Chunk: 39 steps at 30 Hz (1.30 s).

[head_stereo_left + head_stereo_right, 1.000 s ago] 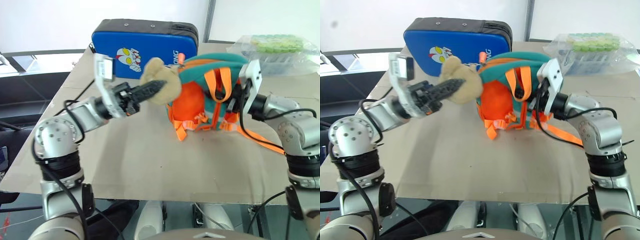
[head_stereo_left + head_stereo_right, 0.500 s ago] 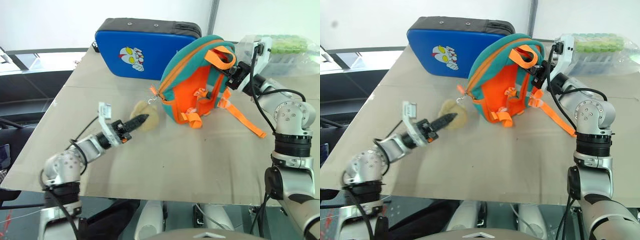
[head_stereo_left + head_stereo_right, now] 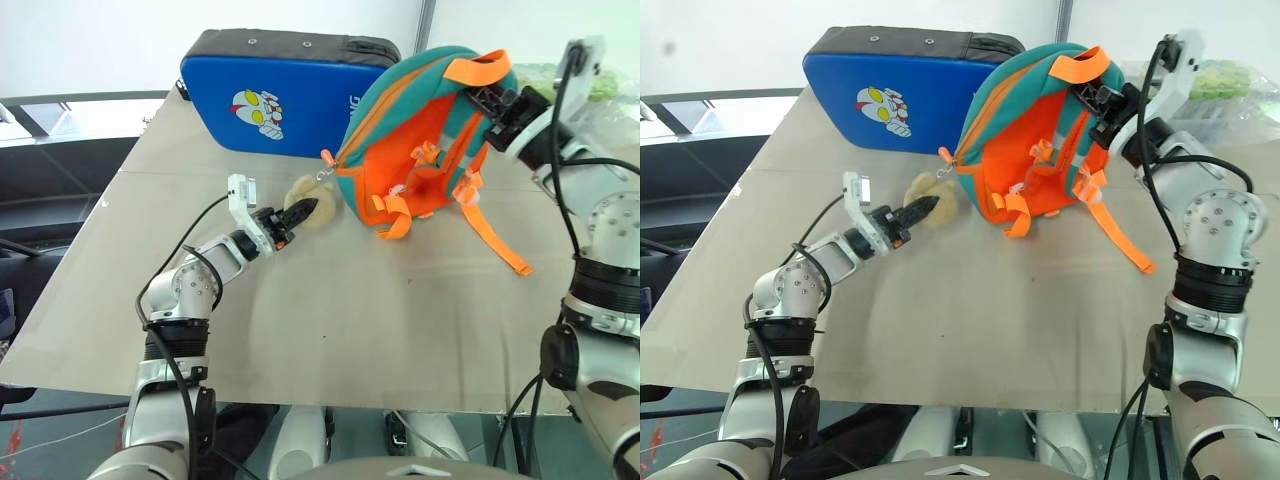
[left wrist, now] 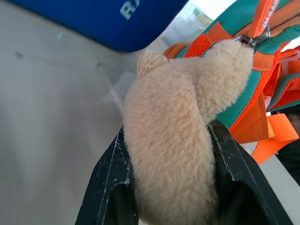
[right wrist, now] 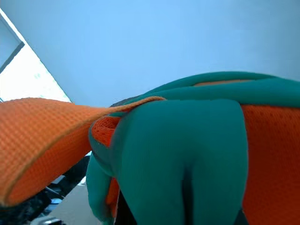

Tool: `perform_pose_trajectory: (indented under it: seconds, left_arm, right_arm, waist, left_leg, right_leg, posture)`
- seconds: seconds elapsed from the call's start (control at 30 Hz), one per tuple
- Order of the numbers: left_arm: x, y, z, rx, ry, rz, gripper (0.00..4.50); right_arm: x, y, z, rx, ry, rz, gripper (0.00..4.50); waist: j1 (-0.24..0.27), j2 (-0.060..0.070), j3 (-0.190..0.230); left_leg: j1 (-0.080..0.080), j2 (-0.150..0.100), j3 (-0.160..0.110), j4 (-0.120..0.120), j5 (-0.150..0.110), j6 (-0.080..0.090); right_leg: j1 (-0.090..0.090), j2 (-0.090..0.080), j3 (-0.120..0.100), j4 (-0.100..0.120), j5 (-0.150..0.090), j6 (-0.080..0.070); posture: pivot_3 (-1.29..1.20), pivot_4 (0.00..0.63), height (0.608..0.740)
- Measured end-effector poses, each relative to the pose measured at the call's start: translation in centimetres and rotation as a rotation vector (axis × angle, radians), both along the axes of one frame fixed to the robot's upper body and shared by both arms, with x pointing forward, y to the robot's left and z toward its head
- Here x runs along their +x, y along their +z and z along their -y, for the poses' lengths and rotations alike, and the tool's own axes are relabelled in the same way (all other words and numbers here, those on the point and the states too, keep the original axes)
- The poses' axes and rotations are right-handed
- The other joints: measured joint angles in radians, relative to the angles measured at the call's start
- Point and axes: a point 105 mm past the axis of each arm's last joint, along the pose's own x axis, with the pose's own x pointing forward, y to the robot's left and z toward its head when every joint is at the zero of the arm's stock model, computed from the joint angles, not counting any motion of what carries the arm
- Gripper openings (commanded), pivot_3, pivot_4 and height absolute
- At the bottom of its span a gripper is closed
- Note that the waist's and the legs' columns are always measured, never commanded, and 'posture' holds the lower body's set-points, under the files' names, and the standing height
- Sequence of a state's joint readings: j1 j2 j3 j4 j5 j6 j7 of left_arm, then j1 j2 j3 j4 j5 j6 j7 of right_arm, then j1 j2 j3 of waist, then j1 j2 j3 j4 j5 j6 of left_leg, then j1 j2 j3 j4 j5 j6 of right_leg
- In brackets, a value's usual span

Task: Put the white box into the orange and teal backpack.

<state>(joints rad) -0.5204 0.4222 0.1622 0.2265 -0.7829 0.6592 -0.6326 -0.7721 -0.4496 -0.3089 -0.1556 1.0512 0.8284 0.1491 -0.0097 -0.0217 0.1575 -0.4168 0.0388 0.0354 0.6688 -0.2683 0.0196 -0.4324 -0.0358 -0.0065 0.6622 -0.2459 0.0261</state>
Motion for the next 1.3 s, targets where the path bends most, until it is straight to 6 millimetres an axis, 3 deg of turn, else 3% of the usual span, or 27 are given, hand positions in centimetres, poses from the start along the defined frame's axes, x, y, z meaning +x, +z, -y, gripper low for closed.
perform_pose_trajectory:
  seconds: [0.13,0.27,0.3,0.33,0.47,0.57,0.7,0.9,1.07,1.3]
  left_arm:
    - [-0.5,-1.0,0.9,0.08,-0.045,0.016,1.1]
    - [-1.1,-2.2,1.0,0.205,-0.065,0.034,1.1]
    - [-1.3,-2.5,1.0,0.23,-0.073,0.041,2.13]
    - [-1.4,-2.6,0.9,0.237,-0.075,0.04,2.45]
    - [-1.8,-3.5,0.3,0.29,-0.056,0.035,4.47]
    - [-2.4,-3.2,0.1,0.318,-0.039,0.079,4.5]
    - [-3.5,-1.9,0.4,0.306,-0.022,0.161,4.5]
    - [-5.0,-0.3,1.3,0.296,-0.046,0.253,4.5]
    - [-6.2,-0.8,0.4,0.32,-0.04,0.263,4.5]
    - [-7.3,-1.3,0.1,0.33,-0.056,0.268,4.5]
  right_arm:
    - [-1.4,-0.3,-0.4,-0.022,0.012,0.021,0.0]
    - [-2.5,-1.9,-0.3,-0.245,-0.025,0.055,0.0]
    - [-2.6,-2.9,-0.1,-0.316,-0.025,0.046,0.7]
    - [-2.6,-3.3,0.0,-0.333,-0.026,0.041,1.02]
    - [-2.7,-4.1,1.1,-0.407,-0.052,0.06,3.04]
    - [-3.3,-4.8,1.7,-0.474,-0.04,0.078,4.46]
    - [-5.2,-8.2,0.8,-0.577,0.112,0.021,4.46]
    - [-7.4,-10.7,1.2,-0.678,0.209,-0.016,4.46]
    - [-7.7,-12.8,3.5,-0.745,0.129,-0.058,4.46]
    - [-7.4,-14.7,5.3,-0.748,0.033,-0.09,4.46]
  waist:
    - [-0.002,0.0,0.0]
    - [0.0,0.0,0.0]
    - [0.0,0.0,0.0]
    - [-0.001,0.0,0.0]
    - [-0.004,0.0,0.0]
    - [-0.001,0.0,0.0]
    - [0.003,0.0,0.0]
    - [0.008,-0.001,-0.001]
    - [0.006,-0.001,0.0]
    - [0.007,-0.001,0.0]
  left_leg:
    - [0.0,0.0,0.004,0.0,0.0,0.0]
    - [0.002,-0.001,0.004,0.0,-0.001,0.002]
    - [0.003,-0.001,0.004,0.001,-0.003,0.005]
    - [0.004,-0.001,0.004,0.001,-0.003,0.005]
    - [0.006,0.0,0.004,0.002,-0.003,0.006]
    - [0.005,0.0,0.002,0.002,-0.003,0.006]
    - [0.003,0.0,0.002,0.002,-0.003,0.005]
    - [0.007,0.0,0.0,0.003,-0.003,0.006]
    - [0.02,0.0,0.002,0.001,-0.003,0.006]
    - [0.022,0.0,0.002,0.002,-0.003,0.006]
  right_leg:
    - [-0.001,0.0,0.0,-0.001,0.0,0.0]
    - [0.0,-0.001,0.001,-0.002,0.0,0.0]
    - [0.0,0.0,0.001,-0.002,0.0,0.0]
    - [0.0,0.0,0.001,-0.001,0.0,0.0]
    - [0.001,0.002,0.002,0.001,0.001,0.0]
    - [0.001,0.002,0.002,0.001,0.0,0.0]
    - [0.001,0.001,0.003,-0.002,0.0,0.0]
    - [0.006,0.001,0.002,-0.001,0.001,0.001]
    - [0.018,0.002,0.002,-0.001,0.0,0.001]
    - [0.019,0.002,0.001,-0.001,0.0,0.001]
  posture:
    - [0.0,0.15,0.74]
    - [0.0,0.15,0.74]
    - [0.0,0.15,0.74]
    - [0.0,0.15,0.74]
    - [0.0,0.15,0.74]
    - [0.0,0.15,0.74]
    - [0.0,0.15,0.74]
    - [0.0,0.15,0.74]
    - [0.0,0.15,0.74]
    - [0.0,0.15,0.74]
